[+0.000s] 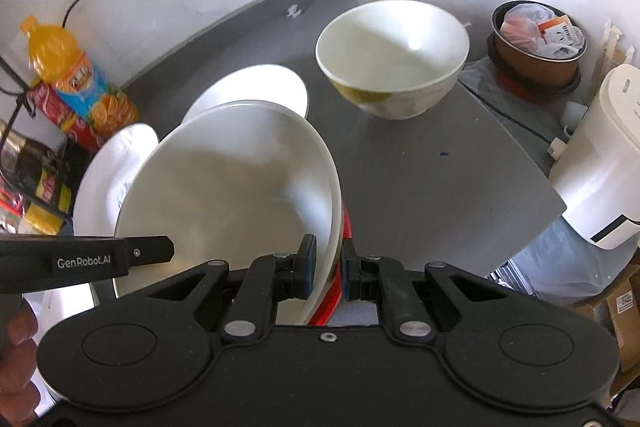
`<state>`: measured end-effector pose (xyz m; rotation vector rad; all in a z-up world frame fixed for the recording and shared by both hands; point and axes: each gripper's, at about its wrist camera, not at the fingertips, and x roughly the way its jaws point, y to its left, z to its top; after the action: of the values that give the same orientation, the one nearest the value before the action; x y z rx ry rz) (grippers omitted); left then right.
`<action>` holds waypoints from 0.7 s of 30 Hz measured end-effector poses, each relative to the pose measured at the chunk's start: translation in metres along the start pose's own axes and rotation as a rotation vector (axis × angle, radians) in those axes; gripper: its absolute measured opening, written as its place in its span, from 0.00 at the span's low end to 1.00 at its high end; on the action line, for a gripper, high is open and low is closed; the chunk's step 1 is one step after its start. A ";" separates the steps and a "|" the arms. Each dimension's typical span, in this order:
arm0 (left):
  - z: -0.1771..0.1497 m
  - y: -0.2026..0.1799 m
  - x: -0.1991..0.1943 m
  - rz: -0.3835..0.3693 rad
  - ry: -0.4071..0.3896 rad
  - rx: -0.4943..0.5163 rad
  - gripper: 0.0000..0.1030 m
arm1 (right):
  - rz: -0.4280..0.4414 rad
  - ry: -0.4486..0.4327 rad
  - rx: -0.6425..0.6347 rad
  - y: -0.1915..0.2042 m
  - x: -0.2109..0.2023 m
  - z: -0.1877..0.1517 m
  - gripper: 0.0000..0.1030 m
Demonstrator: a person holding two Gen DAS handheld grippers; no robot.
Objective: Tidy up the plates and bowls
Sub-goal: 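Lift the cream bowl with both grippers and carry it over the red bowl, then lower the cream bowl into the red bowl and open both grippers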
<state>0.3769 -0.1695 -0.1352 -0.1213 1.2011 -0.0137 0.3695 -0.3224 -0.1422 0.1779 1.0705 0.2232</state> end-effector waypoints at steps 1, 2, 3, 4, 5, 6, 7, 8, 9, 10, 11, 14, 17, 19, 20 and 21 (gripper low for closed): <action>-0.001 0.001 0.002 0.003 0.006 -0.001 0.08 | -0.004 0.005 -0.006 0.001 0.001 -0.001 0.12; -0.003 0.001 0.004 0.007 0.012 -0.001 0.08 | -0.010 -0.001 -0.014 0.003 0.001 -0.001 0.12; -0.004 0.002 0.006 0.010 0.018 -0.001 0.08 | -0.020 -0.003 -0.030 0.006 0.001 -0.002 0.12; -0.005 0.003 0.007 0.010 0.024 -0.002 0.09 | -0.027 -0.003 -0.040 0.008 0.002 -0.001 0.12; -0.005 0.004 0.009 0.011 0.027 -0.004 0.09 | -0.033 -0.001 -0.048 0.009 0.003 0.000 0.12; -0.005 0.005 0.011 0.013 0.029 -0.005 0.09 | -0.040 0.000 -0.057 0.011 0.003 0.001 0.12; -0.006 0.005 0.012 0.016 0.031 -0.005 0.09 | -0.048 0.001 -0.068 0.012 0.004 0.002 0.12; -0.006 0.006 0.014 0.019 0.035 -0.005 0.09 | -0.059 0.002 -0.083 0.014 0.005 0.002 0.12; -0.006 0.006 0.016 0.021 0.041 -0.007 0.10 | -0.069 0.001 -0.097 0.016 0.006 0.003 0.12; -0.006 0.006 0.018 0.019 0.047 -0.009 0.10 | -0.077 0.000 -0.109 0.018 0.006 0.003 0.12; -0.006 0.007 0.020 0.016 0.051 -0.011 0.10 | -0.085 0.000 -0.123 0.019 0.006 0.003 0.12; -0.006 0.007 0.022 0.014 0.053 -0.013 0.11 | -0.099 -0.007 -0.141 0.022 0.008 0.003 0.12; -0.005 0.004 0.024 0.028 0.061 0.002 0.13 | -0.110 -0.015 -0.159 0.025 0.009 0.003 0.13; -0.004 0.000 0.024 0.052 0.068 0.023 0.14 | -0.120 -0.018 -0.176 0.026 0.011 0.003 0.14; -0.004 -0.002 0.024 0.064 0.070 0.032 0.14 | -0.124 -0.019 -0.182 0.026 0.011 0.003 0.15; -0.004 -0.003 0.025 0.068 0.074 0.036 0.15 | -0.118 -0.018 -0.186 0.026 0.011 0.003 0.17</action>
<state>0.3822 -0.1750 -0.1591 -0.0483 1.2777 0.0198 0.3751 -0.2944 -0.1437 -0.0496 1.0327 0.2132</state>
